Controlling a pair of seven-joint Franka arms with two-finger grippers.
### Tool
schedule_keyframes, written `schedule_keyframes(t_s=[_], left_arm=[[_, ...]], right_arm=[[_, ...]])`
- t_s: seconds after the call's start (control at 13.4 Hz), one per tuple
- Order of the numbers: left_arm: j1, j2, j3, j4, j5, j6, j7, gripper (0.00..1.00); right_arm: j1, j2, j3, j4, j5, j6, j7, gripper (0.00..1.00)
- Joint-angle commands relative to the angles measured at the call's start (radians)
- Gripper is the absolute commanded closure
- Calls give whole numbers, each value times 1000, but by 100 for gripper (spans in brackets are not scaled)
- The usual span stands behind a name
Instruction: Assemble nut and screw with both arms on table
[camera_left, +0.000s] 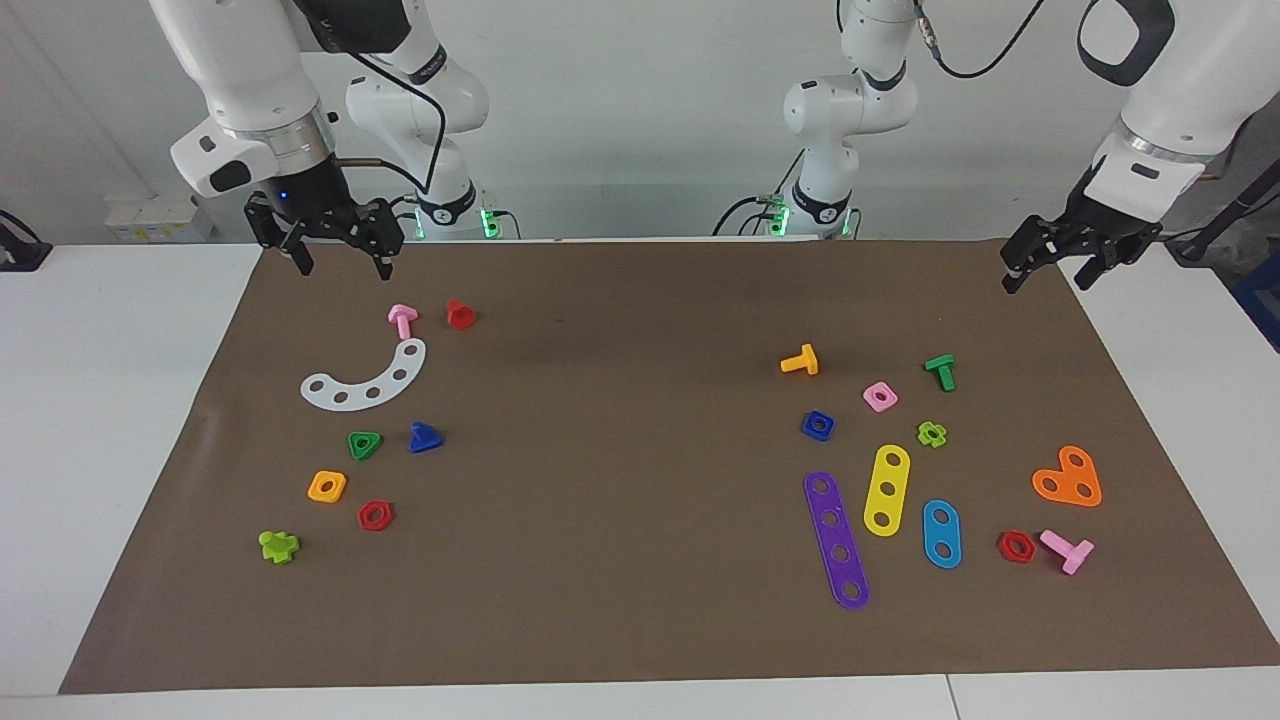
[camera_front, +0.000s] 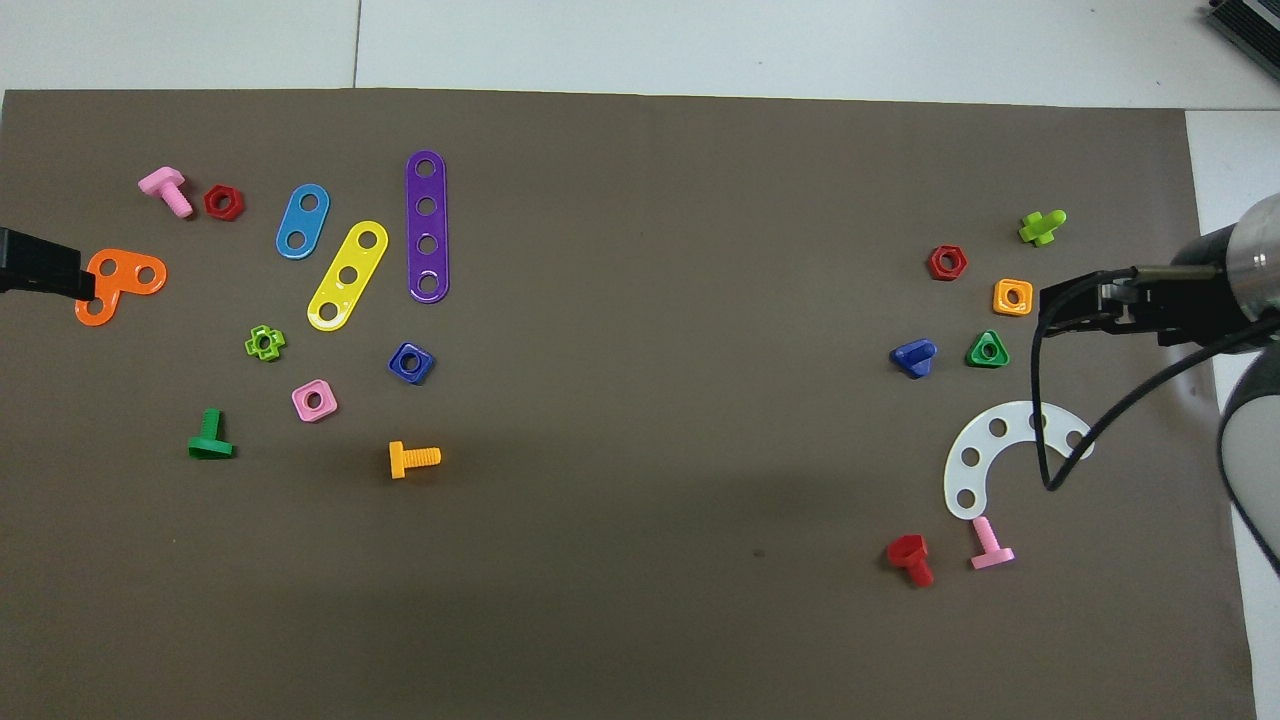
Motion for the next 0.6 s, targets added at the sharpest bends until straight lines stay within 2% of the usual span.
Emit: schedule_keyframes(t_s=[0.0,0.3,0.52], left_arm=[[1,-30,-2,-36,20,14,-3,0],[1,-30,-2,-36,20,14,-3,0],[1,-30,-2,-36,20,14,-3,0]], right_arm=[[-15,-13,5,-15,13,-1,-27,0],[-15,-13,5,-15,13,-9,-35,0],[-15,-13,5,-35,13,33,-38,0]])
